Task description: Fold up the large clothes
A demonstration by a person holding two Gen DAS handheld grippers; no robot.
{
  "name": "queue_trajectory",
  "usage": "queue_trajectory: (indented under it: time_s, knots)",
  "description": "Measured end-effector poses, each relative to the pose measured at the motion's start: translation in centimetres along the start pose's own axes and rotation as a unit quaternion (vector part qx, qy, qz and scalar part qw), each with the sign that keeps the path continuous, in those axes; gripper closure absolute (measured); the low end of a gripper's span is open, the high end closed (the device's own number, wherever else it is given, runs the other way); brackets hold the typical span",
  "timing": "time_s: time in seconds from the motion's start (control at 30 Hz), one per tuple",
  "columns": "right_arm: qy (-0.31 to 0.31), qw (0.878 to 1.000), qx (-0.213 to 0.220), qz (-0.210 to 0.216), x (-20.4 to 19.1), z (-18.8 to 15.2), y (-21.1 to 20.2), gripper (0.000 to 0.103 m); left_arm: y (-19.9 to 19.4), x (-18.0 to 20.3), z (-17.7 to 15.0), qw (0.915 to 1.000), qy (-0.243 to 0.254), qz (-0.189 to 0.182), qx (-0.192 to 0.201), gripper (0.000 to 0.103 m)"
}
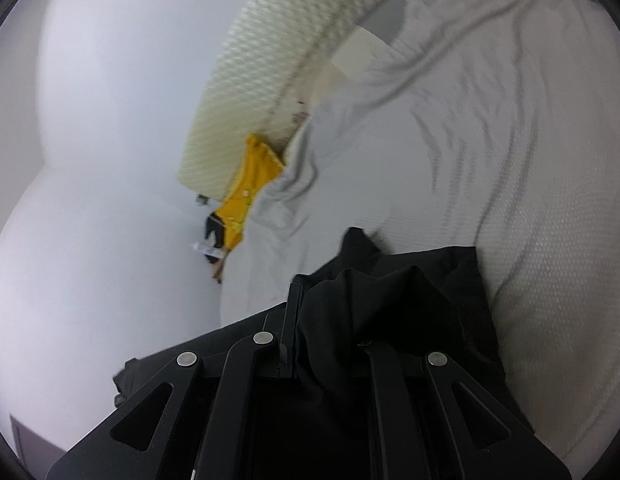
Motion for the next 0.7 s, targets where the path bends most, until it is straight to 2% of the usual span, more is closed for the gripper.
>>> queue_trajectory:
  time_s: [0.17,0.3,0.47,0.7]
  knots:
    - [0.02,0.999,-0.021,-0.032,2.2,1.1,4.2,0.096,3.3,-1.4,2.4,0.9994,-0.022,0.026,-0.007,0.074]
    - [0.034,0.998,-0.037,-0.045,4.2,1.5,7.1,0.097,5.2,-2.2,3.5,0.9988,-0.035,0.03,-0.014,0.074]
    - [0.043,0.997,-0.048,-0.043,5.8,1.6,9.4,0.097,6.9,-2.7,4.4,0.9983,-0.039,0.035,-0.024,0.074]
    - [0.066,0.996,-0.066,-0.015,7.5,1.4,10.3,0.097,7.0,-2.9,5.2,0.9977,-0.051,0.021,-0.04,0.073]
Point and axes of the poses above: each gripper's, at about its wrist camera, not at the fingertips, and y roughly the way its jaws point, x to its right, z to its top, the point moved 4 cm from there along y, roughly the way its jaws point, and after that the axes turned 6 degrees about -z, right-handed, at the moved point
